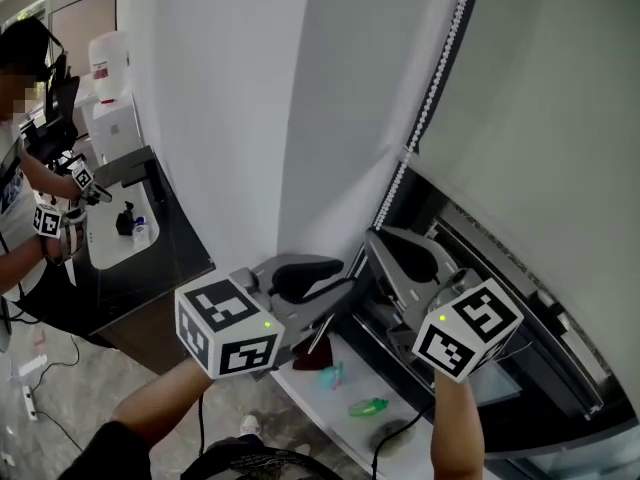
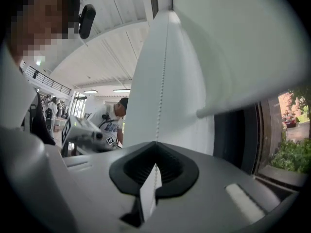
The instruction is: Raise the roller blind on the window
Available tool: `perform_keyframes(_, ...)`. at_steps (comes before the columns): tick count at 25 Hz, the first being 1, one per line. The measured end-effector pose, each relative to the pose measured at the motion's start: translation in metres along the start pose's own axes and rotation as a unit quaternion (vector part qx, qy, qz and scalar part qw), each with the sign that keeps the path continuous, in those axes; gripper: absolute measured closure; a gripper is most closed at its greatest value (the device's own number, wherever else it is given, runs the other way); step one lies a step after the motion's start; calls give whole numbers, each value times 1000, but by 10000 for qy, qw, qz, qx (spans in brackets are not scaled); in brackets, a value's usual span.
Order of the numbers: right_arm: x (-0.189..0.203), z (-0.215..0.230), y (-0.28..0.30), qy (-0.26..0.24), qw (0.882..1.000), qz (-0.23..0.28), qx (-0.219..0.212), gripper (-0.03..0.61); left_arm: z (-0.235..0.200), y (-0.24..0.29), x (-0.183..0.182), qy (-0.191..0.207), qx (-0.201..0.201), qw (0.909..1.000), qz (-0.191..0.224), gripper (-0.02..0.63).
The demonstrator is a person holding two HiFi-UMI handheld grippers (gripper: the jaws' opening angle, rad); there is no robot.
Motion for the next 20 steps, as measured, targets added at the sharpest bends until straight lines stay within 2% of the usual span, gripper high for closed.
perform_keyframes(2,27,-4,1,41,9997,-254,-30,572,2,0,-25,175,-122,9993,302,499)
perform_keyframes(4,49,-8,1,125,9992,-370,-36,572,3,4,-41,297,-196,9985,417,500)
perform_keyframes(8,85,-16,0,157,9974,-701,36,572,7,20,-54,523,-292,9971,461,500)
perform_keyframes(13,137,-24,0,516,9904,-1278,-89,572,17,31,-60,765,-215,9957,475,502)
perform_keyframes(15,151,-27,-1,652,9884,-1370,-88,572,19,33,-60,851,-194,9951,462,520)
perform_keyframes(18,156,-26,-3,843,9868,-1382,-98,572,18,33,-59,821,-182,9954,461,610)
perform_keyframes(20,154,-26,-3,823,9851,-1503,-135,571,17,32,-59,708,-88,9965,432,609)
Point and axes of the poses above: the fingertips, and each gripper's own axes: y forward along the fingers, z to its right, x out of its underside, the point moved 4 cm from there along -y, backward along the fingers, and after that the axes turned 13 degrees about -x, right-handed, at the moved point
